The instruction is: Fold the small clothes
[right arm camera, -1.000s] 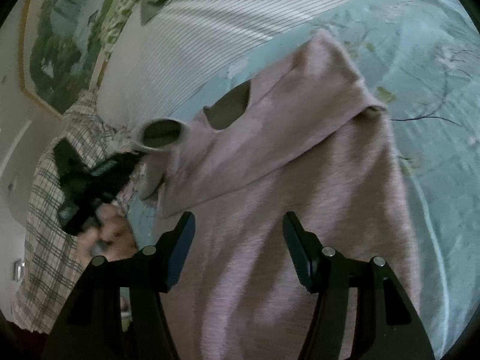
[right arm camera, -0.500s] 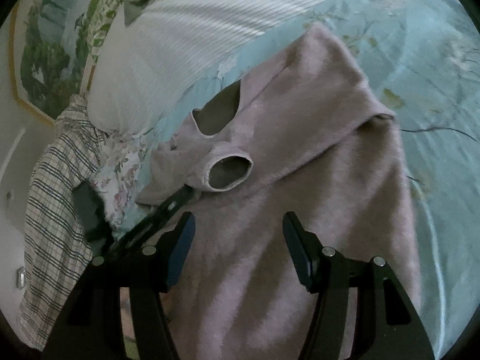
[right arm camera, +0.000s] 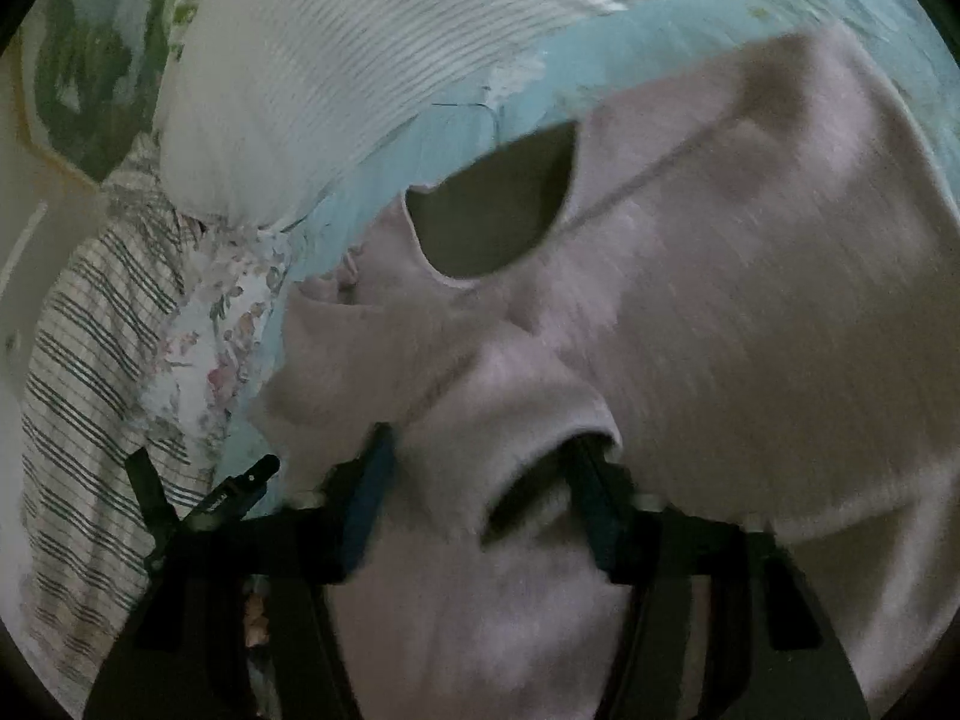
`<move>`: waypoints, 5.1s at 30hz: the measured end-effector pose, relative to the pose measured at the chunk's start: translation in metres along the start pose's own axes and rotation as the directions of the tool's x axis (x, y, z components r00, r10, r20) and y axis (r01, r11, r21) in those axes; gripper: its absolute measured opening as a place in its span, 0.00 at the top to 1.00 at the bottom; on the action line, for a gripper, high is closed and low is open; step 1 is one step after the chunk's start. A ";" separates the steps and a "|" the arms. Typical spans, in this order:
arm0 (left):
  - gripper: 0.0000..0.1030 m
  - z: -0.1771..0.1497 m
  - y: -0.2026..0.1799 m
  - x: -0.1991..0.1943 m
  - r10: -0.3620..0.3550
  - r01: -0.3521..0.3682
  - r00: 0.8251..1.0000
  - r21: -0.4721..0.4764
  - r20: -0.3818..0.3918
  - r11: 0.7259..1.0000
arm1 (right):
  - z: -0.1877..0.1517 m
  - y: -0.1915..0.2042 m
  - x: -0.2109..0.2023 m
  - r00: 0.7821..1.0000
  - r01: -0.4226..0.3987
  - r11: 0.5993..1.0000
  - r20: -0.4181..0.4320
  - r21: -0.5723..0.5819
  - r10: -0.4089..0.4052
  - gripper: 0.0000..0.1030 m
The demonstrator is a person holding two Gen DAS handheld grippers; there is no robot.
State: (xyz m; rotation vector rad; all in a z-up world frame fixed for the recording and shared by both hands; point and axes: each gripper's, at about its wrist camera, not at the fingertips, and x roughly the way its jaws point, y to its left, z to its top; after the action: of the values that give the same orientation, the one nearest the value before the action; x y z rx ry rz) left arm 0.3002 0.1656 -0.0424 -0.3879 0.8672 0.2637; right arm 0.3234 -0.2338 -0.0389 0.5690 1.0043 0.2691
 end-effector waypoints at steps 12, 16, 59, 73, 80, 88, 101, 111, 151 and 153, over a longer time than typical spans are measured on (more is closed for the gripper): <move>0.73 -0.007 -0.042 0.011 0.070 -0.072 0.997 0.213 0.020 0.974 | 0.040 -0.002 -0.120 0.966 0.163 0.964 0.235 -0.210 -0.112 0.97; 0.85 -0.023 -0.053 -0.002 0.133 -0.145 0.989 0.257 0.066 0.955 | 0.033 -0.051 -0.112 0.961 0.258 0.953 0.147 -0.158 -0.235 0.96; 0.70 -0.029 0.001 -0.008 -0.115 0.115 0.986 0.006 0.117 0.993 | 0.128 0.157 0.255 0.685 -0.607 0.788 -0.438 0.099 0.583 0.03; 0.58 -0.018 -0.012 -0.010 -0.127 0.128 0.991 0.044 -0.037 0.991 | 0.096 0.183 0.246 0.596 -0.402 0.891 -0.799 -0.212 0.078 0.03; 0.55 -0.015 0.006 -0.017 -0.187 0.190 0.979 0.025 -0.084 0.982 | 0.072 0.209 0.282 0.585 -0.534 0.839 -0.761 -0.103 0.279 0.02; 0.53 -0.026 0.012 -0.019 -0.115 0.126 0.988 0.107 -0.099 0.986 | 0.112 0.183 0.254 0.782 -0.389 0.916 -0.559 -0.094 0.274 0.04; 0.40 0.002 -0.049 -0.021 -0.046 0.061 0.997 0.312 -0.054 0.948 | 0.086 0.079 0.056 0.936 -0.308 0.949 -0.198 -0.063 0.290 0.04; 0.66 0.009 0.006 -0.028 -0.011 0.013 1.000 0.140 -0.015 0.990 | 0.024 -0.025 -0.110 0.978 0.149 0.985 0.161 -0.089 -0.133 0.12; 0.66 -0.001 -0.073 0.012 -0.224 0.280 0.955 0.344 -0.194 0.896 | 0.021 -0.043 -0.040 0.900 0.433 0.892 0.016 -0.132 -0.435 0.73; 0.65 -0.005 -0.067 0.003 -0.217 0.272 0.958 0.344 -0.189 0.899 | 0.015 -0.040 -0.058 0.892 0.451 0.885 0.038 -0.115 -0.450 0.71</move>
State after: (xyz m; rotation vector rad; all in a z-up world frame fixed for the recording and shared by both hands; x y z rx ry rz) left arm 0.3245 0.1034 -0.0329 -0.1635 0.9787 -0.1649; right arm 0.3039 -0.2982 -0.0138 0.2125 1.0723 -0.0887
